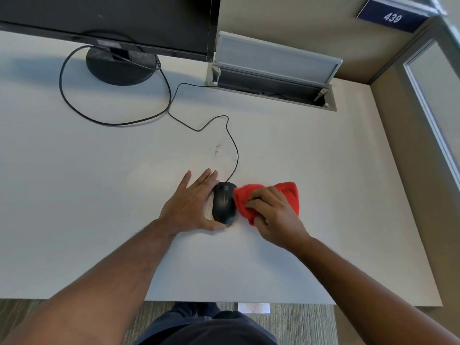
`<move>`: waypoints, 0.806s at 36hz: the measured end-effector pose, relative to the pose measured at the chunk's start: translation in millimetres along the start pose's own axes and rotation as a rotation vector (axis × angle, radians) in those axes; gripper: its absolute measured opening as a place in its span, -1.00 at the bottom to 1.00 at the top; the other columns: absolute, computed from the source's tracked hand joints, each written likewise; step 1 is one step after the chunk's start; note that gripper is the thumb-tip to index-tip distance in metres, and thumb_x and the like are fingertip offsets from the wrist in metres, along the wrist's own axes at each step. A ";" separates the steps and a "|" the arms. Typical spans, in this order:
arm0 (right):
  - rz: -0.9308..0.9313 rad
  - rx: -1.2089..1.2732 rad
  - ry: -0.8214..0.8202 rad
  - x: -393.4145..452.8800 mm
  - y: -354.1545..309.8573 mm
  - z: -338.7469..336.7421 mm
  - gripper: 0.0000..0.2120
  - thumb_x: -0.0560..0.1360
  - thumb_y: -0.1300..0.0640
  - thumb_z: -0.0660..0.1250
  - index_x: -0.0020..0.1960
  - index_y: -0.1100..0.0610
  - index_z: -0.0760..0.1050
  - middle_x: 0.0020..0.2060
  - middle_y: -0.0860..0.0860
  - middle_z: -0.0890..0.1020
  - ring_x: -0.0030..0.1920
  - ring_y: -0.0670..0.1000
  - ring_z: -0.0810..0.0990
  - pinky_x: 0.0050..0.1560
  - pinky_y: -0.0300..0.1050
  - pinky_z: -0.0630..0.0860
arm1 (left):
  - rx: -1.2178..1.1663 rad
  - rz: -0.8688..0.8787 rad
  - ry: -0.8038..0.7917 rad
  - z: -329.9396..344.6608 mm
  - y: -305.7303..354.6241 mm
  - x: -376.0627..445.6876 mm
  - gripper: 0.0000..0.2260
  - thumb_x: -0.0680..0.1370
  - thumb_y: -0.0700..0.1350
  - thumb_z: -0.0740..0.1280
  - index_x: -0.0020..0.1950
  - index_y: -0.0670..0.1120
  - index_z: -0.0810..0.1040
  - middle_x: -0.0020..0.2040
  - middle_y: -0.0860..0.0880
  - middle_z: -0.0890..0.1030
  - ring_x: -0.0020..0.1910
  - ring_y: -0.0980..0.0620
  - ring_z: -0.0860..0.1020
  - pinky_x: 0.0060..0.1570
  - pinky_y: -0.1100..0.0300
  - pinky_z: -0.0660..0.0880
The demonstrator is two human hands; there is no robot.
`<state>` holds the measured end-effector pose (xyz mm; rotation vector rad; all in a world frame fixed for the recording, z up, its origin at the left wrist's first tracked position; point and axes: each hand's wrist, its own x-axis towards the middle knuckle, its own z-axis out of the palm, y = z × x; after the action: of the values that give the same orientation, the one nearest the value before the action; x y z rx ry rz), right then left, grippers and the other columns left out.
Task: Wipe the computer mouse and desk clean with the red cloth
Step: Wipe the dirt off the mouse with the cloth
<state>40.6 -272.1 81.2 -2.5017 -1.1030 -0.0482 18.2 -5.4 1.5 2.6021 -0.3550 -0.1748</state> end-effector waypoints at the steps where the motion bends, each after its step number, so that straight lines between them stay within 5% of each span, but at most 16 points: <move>1: 0.006 0.019 0.007 1.3 -3.7 2.1 -0.70 0.40 0.33 0.32 0.10 0.20 0.64 0.09 0.08 0.61 0.04 0.15 0.54 0.06 0.04 0.49 | 0.003 0.004 0.004 -0.1 0.2 0.1 0.17 0.26 0.57 0.42 0.67 -0.01 0.10 0.74 0.06 0.09 0.69 0.23 -0.14 0.67 -0.13 -0.21; 7: -0.081 0.015 -0.156 5.7 -10.4 18.5 -0.70 0.47 0.30 0.35 0.19 0.22 0.61 0.17 0.13 0.61 0.14 0.18 0.56 0.14 0.06 0.49 | -0.031 -0.003 0.019 -0.9 2.8 -0.7 0.15 0.26 0.60 0.42 0.64 0.06 0.04 0.72 0.06 0.14 0.69 0.23 -0.12 0.67 -0.13 -0.18; 10: 0.071 -0.018 -0.122 16.4 -2.8 12.5 -0.68 0.41 0.34 0.38 0.15 0.25 0.63 0.13 0.16 0.62 0.09 0.23 0.58 0.15 0.11 0.50 | -0.010 0.002 0.025 -0.3 1.8 -0.8 0.15 0.27 0.62 0.36 0.65 0.01 0.10 0.73 0.07 0.13 0.68 0.25 -0.13 0.67 -0.11 -0.20; 15: 0.325 0.045 0.036 33.5 -0.7 2.3 -0.67 0.42 0.35 0.36 0.16 0.23 0.63 0.13 0.09 0.60 0.12 0.14 0.55 0.12 -0.09 0.47 | -0.007 0.017 0.052 0.4 0.5 -1.1 0.14 0.27 0.61 0.38 0.64 -0.04 0.21 0.72 0.05 0.17 0.69 0.22 -0.09 0.67 -0.17 -0.12; 23: 0.056 -0.067 -0.098 22.3 -16.4 25.3 -0.71 0.49 0.27 0.35 0.20 0.23 0.58 0.12 0.12 0.61 0.05 0.14 0.53 0.10 -0.01 0.48 | 0.028 0.014 0.004 -2.5 1.4 -1.0 0.21 0.27 0.62 0.31 0.70 -0.08 0.12 0.74 0.03 0.10 0.69 0.20 -0.13 0.67 -0.18 -0.16; 29: 0.406 0.015 -0.033 37.6 7.6 15.0 -0.72 0.45 0.26 0.30 0.15 0.15 0.56 0.07 0.07 0.60 0.03 0.10 0.51 0.04 0.04 0.51 | 0.016 0.004 -0.003 -1.3 0.2 0.1 0.18 0.26 0.61 0.35 0.69 -0.05 0.15 0.74 0.07 0.09 0.67 0.27 -0.18 0.67 -0.15 -0.19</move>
<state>69.9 -244.8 72.0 -2.6697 -0.5851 0.1154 18.5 -5.0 2.7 2.6168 -0.3640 -0.1753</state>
